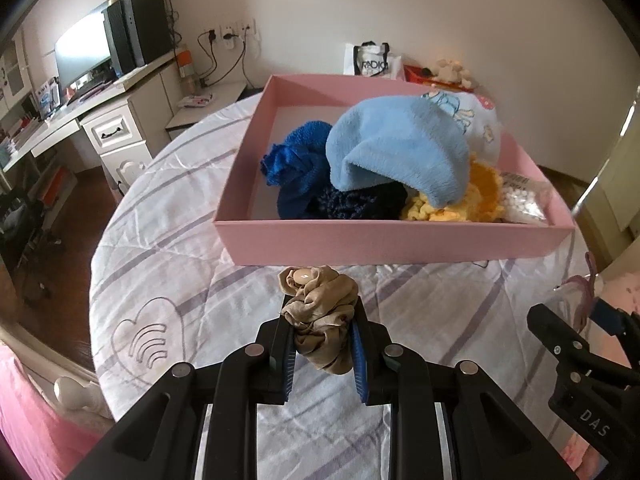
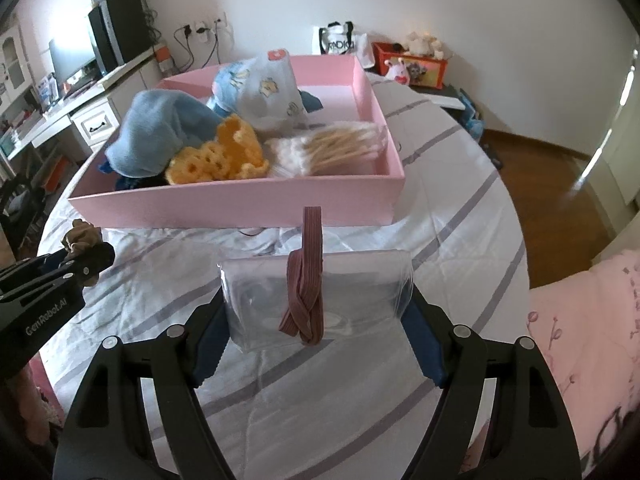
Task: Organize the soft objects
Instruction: 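Lift the beige scrunchie with the left tool while the right tool lifts the clear bag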
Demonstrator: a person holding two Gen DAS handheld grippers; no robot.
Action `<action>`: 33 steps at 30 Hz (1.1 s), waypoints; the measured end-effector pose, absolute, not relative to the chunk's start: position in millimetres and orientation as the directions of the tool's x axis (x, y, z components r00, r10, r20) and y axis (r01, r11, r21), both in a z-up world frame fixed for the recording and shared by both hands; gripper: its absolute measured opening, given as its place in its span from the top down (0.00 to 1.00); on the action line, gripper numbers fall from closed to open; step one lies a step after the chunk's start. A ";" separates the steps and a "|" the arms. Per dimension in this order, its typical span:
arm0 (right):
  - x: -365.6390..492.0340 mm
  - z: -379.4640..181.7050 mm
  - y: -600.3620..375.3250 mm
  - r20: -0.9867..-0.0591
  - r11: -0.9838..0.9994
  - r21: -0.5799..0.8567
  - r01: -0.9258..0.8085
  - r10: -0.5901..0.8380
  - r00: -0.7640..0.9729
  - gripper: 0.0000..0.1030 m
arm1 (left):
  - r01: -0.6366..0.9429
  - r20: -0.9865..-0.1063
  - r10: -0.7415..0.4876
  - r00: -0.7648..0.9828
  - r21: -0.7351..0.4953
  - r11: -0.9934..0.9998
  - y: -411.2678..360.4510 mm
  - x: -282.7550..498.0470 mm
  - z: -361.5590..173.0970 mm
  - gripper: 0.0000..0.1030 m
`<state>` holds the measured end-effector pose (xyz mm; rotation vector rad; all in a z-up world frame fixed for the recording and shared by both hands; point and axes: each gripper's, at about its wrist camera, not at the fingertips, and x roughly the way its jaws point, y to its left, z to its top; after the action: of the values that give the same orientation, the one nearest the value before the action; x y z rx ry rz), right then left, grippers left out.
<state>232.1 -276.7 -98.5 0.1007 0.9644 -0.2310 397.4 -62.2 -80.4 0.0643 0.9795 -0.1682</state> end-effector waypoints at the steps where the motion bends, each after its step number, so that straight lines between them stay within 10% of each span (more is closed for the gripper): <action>1: 229.7 -94.9 -273.7 -0.818 0.972 -0.019 0.235 -0.150 0.555 0.27 | 0.171 -0.827 -0.113 0.551 -0.021 0.985 -61.1 393.4 -77.5 0.80; 33: 112.3 39.8 -201.6 -0.537 0.990 -0.039 0.137 -0.137 0.832 0.27 | 0.168 -0.583 -0.143 0.800 -0.010 0.986 -30.0 198.4 62.4 0.80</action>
<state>112.3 -201.6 39.8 0.0012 0.5695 -0.1451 198.4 -30.0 62.4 0.0425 0.6218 -0.1667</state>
